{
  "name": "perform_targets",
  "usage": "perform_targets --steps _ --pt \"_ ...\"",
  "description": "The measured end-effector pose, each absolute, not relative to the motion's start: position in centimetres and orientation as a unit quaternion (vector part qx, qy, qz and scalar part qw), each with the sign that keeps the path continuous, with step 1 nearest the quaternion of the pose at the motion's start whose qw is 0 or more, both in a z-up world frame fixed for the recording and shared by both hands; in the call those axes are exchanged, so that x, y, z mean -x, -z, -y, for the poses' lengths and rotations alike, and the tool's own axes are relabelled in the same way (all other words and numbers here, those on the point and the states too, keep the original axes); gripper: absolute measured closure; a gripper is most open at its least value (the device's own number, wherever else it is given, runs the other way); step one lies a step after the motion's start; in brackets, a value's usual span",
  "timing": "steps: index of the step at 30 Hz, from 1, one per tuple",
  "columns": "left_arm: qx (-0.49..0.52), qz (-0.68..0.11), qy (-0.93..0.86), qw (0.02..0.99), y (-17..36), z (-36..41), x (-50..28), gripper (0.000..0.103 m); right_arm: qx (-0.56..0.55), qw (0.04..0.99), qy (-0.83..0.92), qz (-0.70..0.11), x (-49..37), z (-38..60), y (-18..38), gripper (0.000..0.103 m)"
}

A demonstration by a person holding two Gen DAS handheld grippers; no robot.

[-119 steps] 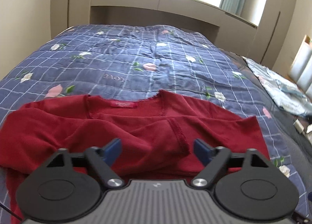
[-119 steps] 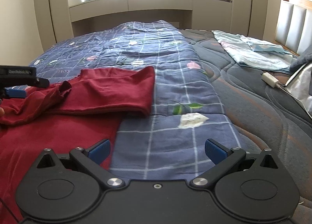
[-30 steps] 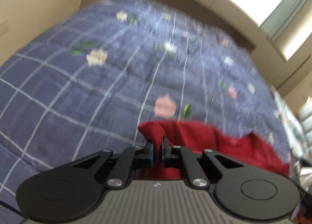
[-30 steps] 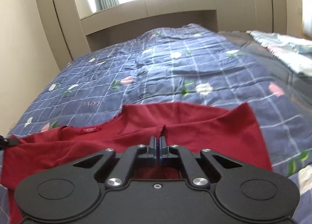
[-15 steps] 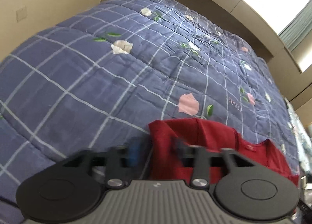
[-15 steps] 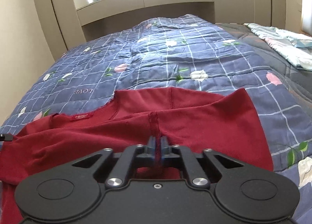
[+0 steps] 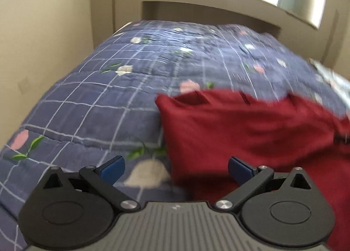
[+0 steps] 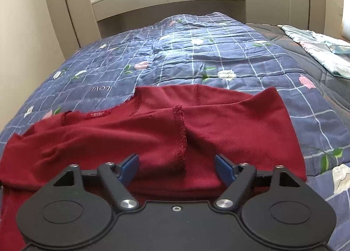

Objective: Fold small clothes

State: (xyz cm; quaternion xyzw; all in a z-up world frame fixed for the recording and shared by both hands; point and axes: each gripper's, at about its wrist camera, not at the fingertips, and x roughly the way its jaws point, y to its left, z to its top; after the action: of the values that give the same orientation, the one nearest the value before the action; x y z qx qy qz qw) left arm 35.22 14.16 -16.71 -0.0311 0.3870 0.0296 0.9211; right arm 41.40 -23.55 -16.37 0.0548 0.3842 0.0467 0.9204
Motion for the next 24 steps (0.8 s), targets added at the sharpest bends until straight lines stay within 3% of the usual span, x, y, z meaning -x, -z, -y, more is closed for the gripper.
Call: perform_targets --steps 6,13,15,17,19,24 --pt "-0.039 -0.404 -0.090 0.909 19.1 -11.3 -35.7 0.001 -0.051 0.921 -0.045 -0.385 -41.6 23.4 16.6 0.021" --pt "-0.003 -0.358 -0.162 0.920 18.2 -11.9 -36.8 0.003 -0.053 0.920 -0.047 -0.385 -41.8 23.4 17.1 0.017" --pt "-0.004 -0.341 -0.175 0.924 17.6 -11.7 -36.8 0.006 -0.051 0.920 -0.049 -0.384 -41.8 23.3 17.3 0.015" --pt "0.000 -0.323 -0.179 0.929 17.0 -11.3 -36.4 0.019 -0.043 0.922 -0.049 -0.382 -41.8 23.1 17.3 0.015" --pt "-0.005 -0.315 -0.182 0.931 16.7 -11.2 -36.3 0.026 -0.039 0.923 -0.049 -0.380 -41.8 23.0 17.3 0.015" --pt "-0.068 -0.340 -0.228 0.910 17.9 -11.1 -36.7 0.027 -0.030 0.925 -0.047 -0.376 -41.7 23.1 17.4 0.015"
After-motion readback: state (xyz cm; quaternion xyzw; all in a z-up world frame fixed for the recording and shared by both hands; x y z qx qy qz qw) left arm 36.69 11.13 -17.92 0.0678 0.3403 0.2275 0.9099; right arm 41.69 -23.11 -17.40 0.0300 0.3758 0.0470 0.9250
